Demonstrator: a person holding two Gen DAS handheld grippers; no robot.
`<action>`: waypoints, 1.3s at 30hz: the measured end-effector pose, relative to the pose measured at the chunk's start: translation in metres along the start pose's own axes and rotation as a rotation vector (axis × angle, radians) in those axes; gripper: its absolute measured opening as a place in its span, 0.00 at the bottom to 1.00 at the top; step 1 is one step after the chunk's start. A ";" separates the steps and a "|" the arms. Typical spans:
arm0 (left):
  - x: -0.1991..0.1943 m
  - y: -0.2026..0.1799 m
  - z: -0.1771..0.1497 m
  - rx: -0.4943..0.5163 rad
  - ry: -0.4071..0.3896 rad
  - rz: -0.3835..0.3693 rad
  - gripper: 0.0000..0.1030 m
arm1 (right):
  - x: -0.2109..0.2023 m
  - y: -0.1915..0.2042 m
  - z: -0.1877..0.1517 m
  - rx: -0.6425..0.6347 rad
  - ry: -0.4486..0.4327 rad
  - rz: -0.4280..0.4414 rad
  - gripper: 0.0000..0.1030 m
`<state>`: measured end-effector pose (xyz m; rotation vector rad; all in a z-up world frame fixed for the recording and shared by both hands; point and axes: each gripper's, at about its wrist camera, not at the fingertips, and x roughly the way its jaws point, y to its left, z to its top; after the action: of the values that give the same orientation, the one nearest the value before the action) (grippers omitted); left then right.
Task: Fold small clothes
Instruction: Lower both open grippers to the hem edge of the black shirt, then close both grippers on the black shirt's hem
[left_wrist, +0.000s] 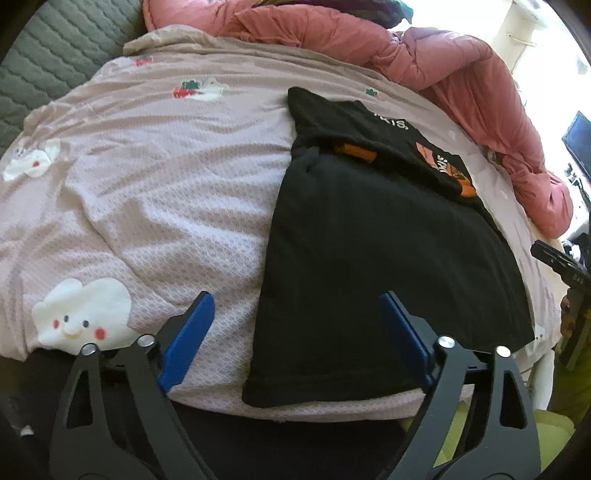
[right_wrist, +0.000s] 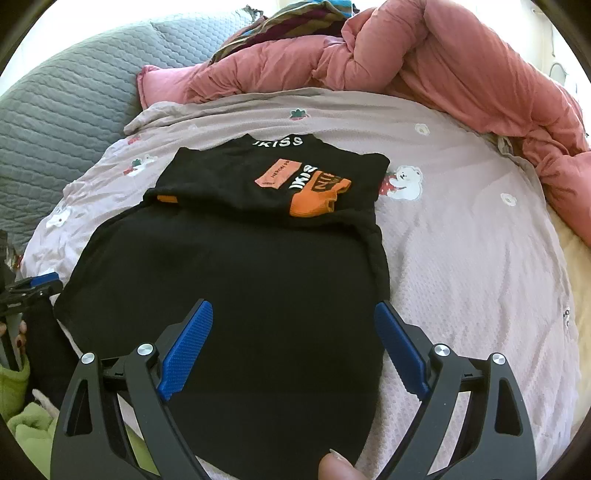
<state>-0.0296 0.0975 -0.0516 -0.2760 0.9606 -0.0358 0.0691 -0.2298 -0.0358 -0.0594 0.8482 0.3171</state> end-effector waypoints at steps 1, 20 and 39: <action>0.002 0.000 -0.001 0.001 0.005 -0.004 0.70 | 0.000 0.000 0.000 0.000 0.000 -0.001 0.86; 0.017 -0.002 -0.009 0.000 0.044 -0.037 0.13 | -0.013 -0.040 -0.039 0.052 0.056 -0.028 0.82; 0.024 -0.001 -0.007 -0.005 0.060 -0.022 0.13 | 0.012 -0.048 -0.066 0.086 0.173 0.071 0.41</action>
<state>-0.0213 0.0915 -0.0747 -0.2908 1.0171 -0.0619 0.0427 -0.2843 -0.0917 0.0242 1.0366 0.3454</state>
